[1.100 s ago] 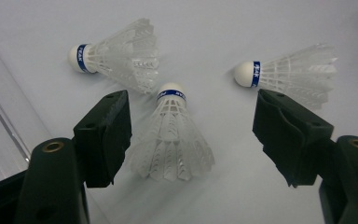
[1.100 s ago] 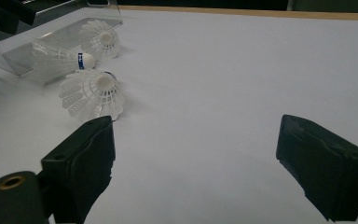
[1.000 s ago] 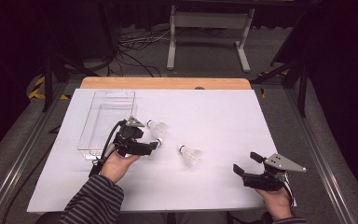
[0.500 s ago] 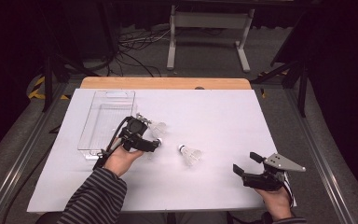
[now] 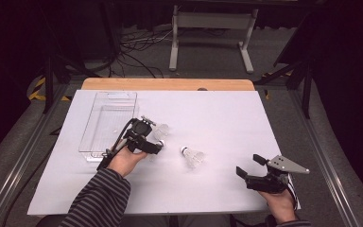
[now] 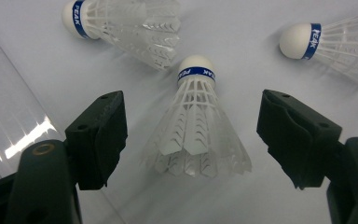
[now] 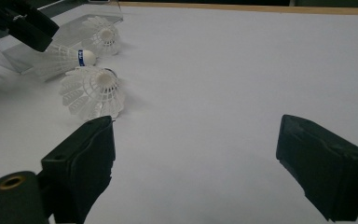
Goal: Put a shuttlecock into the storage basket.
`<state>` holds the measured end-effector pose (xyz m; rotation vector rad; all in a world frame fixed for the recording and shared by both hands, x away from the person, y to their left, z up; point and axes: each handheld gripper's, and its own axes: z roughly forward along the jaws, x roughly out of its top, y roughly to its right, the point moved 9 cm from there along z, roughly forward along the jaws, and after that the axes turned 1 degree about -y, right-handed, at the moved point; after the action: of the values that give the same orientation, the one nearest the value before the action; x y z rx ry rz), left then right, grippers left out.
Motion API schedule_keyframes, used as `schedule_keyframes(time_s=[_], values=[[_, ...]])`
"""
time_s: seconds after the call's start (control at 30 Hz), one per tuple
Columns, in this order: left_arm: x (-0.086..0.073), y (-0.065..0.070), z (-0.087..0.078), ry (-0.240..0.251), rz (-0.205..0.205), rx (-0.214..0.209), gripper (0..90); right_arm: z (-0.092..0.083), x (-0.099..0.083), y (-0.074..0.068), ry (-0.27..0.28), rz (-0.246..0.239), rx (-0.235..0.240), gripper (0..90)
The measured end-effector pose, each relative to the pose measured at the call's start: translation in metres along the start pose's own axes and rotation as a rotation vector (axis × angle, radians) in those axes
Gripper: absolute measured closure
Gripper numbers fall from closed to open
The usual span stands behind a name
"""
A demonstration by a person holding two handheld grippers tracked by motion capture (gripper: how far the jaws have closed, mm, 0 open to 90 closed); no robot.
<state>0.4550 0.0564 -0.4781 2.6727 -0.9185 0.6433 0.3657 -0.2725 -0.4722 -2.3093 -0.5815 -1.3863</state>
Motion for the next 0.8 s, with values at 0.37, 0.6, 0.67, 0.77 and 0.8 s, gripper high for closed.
schedule_keyframes(time_s=[0.37,0.6,0.67,0.77,0.8], values=[[-0.001,0.001,0.007,-0.034,0.004,0.014,24.0,0.0,0.0,0.0,-0.002,-0.001,0.002,12.5],[-0.003,0.003,0.011,-0.064,0.016,0.017,24.6,0.0,0.0,-0.001,-0.004,-0.002,0.006,12.5],[-0.004,0.003,0.012,-0.071,0.021,0.02,26.2,0.001,0.0,-0.001,-0.005,-0.004,0.004,12.5],[-0.005,0.004,0.012,-0.081,0.026,0.018,31.2,0.0,0.0,-0.001,-0.005,-0.004,0.004,12.6],[-0.005,0.005,0.012,-0.084,0.03,0.017,32.8,0.001,0.0,-0.001,-0.004,-0.004,0.005,12.5]])
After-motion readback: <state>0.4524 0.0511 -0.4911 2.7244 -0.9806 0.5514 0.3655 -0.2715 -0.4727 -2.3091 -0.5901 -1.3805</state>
